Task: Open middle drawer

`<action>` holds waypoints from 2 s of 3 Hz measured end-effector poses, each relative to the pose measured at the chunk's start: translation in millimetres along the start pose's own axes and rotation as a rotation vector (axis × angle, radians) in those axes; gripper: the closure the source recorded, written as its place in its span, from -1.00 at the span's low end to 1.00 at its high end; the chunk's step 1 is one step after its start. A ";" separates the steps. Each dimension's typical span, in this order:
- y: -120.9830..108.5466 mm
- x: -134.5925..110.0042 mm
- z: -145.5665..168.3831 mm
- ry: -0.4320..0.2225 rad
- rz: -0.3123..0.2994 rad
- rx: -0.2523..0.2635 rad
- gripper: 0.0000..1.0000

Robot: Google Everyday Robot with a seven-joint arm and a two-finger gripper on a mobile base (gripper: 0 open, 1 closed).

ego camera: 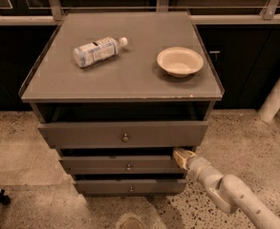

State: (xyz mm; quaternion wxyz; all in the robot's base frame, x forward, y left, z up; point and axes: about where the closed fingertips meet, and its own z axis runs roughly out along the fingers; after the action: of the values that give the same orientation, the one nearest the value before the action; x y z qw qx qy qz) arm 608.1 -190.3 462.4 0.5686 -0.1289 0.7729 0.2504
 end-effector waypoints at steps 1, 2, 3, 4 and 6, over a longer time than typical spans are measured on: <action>-12.7 -4.0 10.7 -0.008 0.006 0.036 1.00; -22.2 -8.8 23.5 0.000 -0.002 0.069 1.00; -18.5 -7.4 21.6 0.000 -0.002 0.069 1.00; -15.8 -0.7 41.4 0.006 0.022 0.091 1.00; -7.7 14.8 64.9 0.044 0.063 0.167 1.00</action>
Offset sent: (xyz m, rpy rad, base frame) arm 0.0528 -0.0128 -0.0037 -0.0544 0.0126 -0.1039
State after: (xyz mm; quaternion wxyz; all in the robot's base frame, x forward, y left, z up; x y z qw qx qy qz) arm 659.9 -160.9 431.7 0.5521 -0.0623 0.8070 0.2000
